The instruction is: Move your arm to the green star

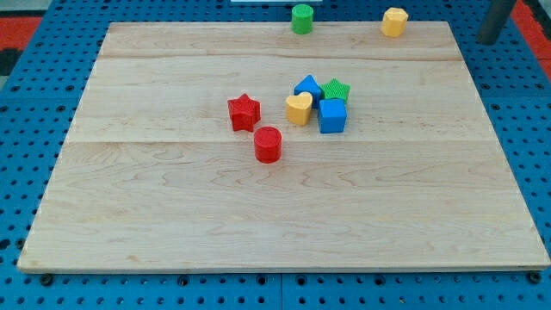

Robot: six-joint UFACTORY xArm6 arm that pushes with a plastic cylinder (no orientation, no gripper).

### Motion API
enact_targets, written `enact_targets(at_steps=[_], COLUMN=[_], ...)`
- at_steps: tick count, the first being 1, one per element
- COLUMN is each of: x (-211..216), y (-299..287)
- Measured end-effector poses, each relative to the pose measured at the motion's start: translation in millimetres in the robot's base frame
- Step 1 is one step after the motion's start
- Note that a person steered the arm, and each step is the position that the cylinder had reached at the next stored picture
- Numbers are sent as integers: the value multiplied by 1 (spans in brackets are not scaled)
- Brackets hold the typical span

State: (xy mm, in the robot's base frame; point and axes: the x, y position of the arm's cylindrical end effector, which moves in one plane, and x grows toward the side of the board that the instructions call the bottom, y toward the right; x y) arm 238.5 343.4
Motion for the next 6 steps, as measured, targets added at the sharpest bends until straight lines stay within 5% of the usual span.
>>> enact_targets(at_steps=[1,3,6], x=[-46,-47,170], y=[-3,-40,-134])
